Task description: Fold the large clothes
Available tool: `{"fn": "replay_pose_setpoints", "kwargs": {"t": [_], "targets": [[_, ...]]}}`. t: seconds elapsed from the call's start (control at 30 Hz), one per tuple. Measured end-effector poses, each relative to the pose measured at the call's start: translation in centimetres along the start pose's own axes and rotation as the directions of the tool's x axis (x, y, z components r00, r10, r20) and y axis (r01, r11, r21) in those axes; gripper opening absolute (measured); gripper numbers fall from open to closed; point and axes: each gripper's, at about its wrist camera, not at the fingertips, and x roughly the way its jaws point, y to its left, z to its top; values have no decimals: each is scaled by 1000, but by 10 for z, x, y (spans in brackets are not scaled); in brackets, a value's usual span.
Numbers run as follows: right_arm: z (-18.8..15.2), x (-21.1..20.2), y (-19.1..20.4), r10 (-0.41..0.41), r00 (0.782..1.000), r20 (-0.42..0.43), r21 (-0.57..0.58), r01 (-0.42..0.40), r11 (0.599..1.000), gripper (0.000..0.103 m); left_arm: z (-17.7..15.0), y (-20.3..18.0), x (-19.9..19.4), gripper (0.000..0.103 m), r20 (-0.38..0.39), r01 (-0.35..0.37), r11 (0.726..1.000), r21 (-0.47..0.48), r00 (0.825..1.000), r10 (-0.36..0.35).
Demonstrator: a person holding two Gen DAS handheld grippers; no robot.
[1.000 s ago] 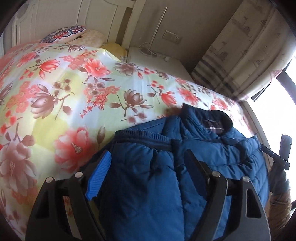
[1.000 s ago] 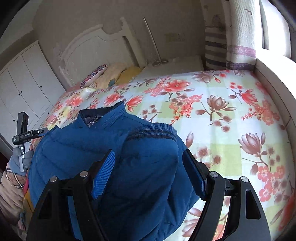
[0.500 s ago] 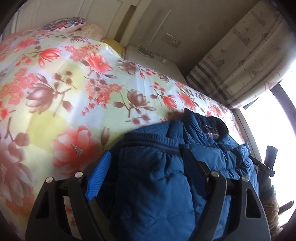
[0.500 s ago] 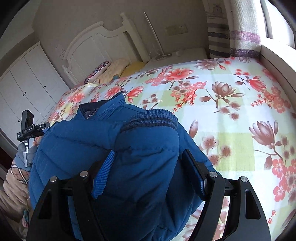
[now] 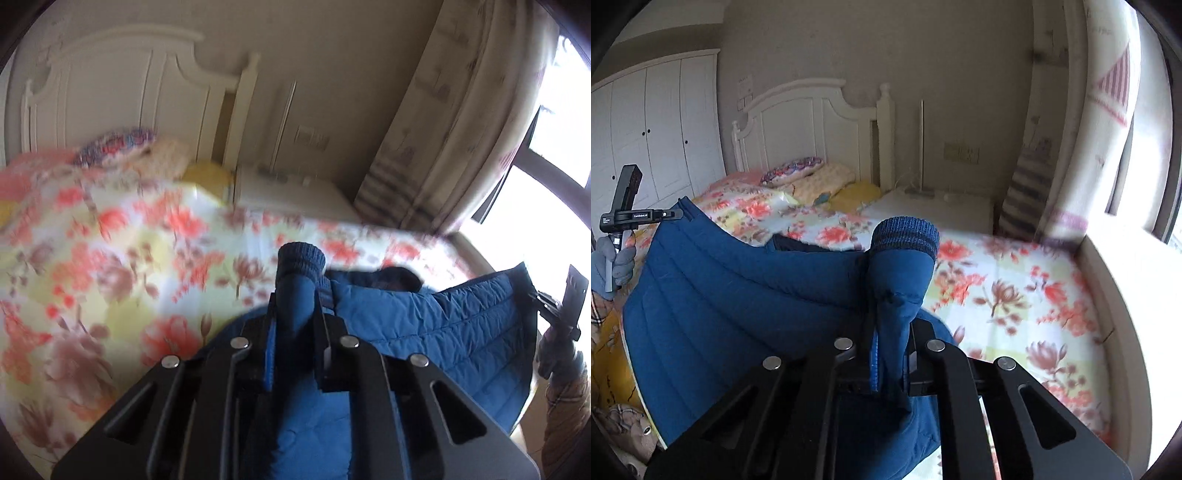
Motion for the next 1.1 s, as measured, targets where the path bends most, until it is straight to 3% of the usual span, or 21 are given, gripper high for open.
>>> {"fn": "replay_pose_setpoints", "kwargs": {"t": [0.1,0.17,0.23,0.3,0.37,0.43,0.5,0.57,0.6,0.63,0.67,0.7,0.77,0.9,1.0,1.1], "targets": [[33,8,-13,-38,999,-6,28,38,999,8,37,-10,-6,15,36,-28,1000,3,999,28],[41,40,-25,-66,995,-74,67,71,995,8,58,-11,20,15,2,-112,994,2,994,112],[28,88,-39,-92,978,-188,107,114,988,8,64,-5,57,16,-62,-137,990,-34,989,134],[-2,133,-44,-81,949,-304,138,128,982,8,50,4,104,16,-150,-212,977,-26,967,205],[-37,166,-44,-99,914,-394,120,158,980,10,15,12,155,17,-247,-312,950,21,919,307],[-47,163,-54,-65,938,-340,203,140,969,11,-12,20,183,22,-317,-332,943,24,892,322],[-46,160,-60,-48,938,-343,210,126,969,13,-9,19,175,31,-283,-351,936,23,896,342],[-41,155,-68,-46,931,-361,221,134,966,26,-3,18,165,52,-241,-393,919,36,889,390],[-36,148,-75,-52,931,-362,248,149,957,52,0,19,160,67,-218,-406,914,22,890,400],[-30,137,-81,-54,939,-339,278,155,948,73,2,22,152,75,-194,-399,917,-8,900,390],[-24,125,-80,-45,951,-305,296,140,945,79,5,23,144,78,-170,-395,918,-42,908,383],[-15,112,-78,-47,964,-263,307,130,943,80,7,26,138,84,-148,-402,913,-67,909,389],[-2,88,-78,-102,971,-216,302,166,939,80,10,27,119,87,-92,-414,905,-103,909,406],[23,60,-70,-122,983,-137,305,159,939,82,24,3,92,94,-20,-387,920,-66,922,386],[38,65,-47,-109,988,-105,302,136,944,82,37,-31,80,101,42,-374,927,-21,926,374],[51,93,-5,-89,989,-115,274,118,955,82,40,-73,91,101,37,-361,931,54,932,359]]}}
